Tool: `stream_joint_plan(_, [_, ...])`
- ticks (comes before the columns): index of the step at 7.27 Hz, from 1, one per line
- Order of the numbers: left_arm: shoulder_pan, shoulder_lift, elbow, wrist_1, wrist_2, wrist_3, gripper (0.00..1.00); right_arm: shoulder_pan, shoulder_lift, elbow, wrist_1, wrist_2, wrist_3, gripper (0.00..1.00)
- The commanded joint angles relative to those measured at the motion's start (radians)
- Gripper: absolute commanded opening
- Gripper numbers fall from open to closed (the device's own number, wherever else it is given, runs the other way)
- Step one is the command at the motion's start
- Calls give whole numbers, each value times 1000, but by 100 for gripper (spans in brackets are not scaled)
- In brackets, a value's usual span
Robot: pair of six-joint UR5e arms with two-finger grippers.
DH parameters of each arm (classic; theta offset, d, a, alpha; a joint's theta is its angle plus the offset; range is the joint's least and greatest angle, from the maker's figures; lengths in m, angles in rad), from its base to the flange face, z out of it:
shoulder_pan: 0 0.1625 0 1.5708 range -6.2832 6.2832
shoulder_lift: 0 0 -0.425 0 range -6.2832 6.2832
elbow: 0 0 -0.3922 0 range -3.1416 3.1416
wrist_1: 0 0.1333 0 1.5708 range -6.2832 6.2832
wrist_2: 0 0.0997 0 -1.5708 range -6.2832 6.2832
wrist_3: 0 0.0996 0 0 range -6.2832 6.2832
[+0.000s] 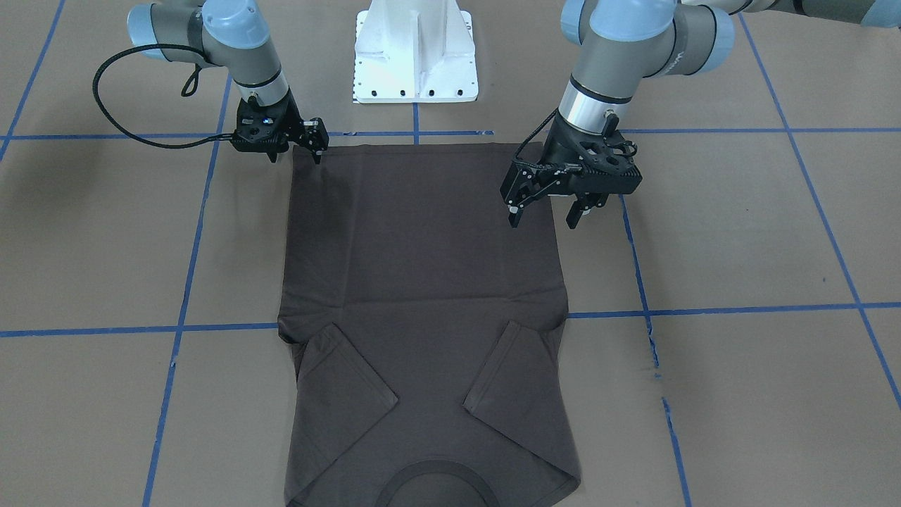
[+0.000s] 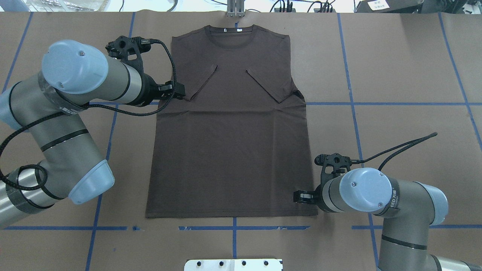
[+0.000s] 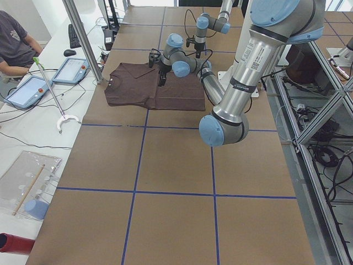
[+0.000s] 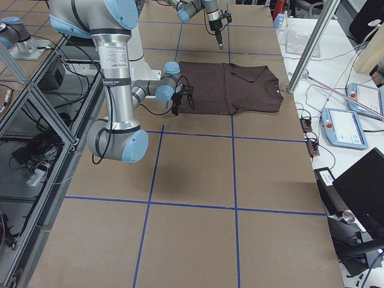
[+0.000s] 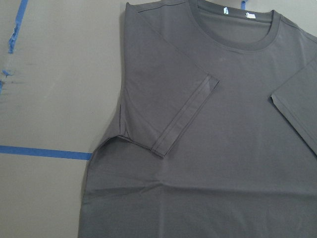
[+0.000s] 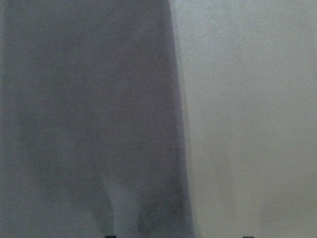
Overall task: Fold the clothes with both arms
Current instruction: 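Move the right gripper to the hem corner nearest the robot while the left gripper withdraws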
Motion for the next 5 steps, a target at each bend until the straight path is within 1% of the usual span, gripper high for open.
stream_joint_plan(1, [-1, 0, 0, 0, -1, 0, 100, 0, 0, 1, -2, 10, 0, 69])
stream_joint_plan(2, [1, -2, 0, 0, -1, 2, 100, 0, -1, 3, -3, 18, 0, 62])
stream_joint_plan(4, [-1, 0, -5, 0, -3, 2, 100, -1, -6, 3, -3, 33, 2, 64])
stream_joint_plan(5, [-1, 0, -6, 0, -3, 2, 100, -1, -9, 3, -3, 36, 2, 62])
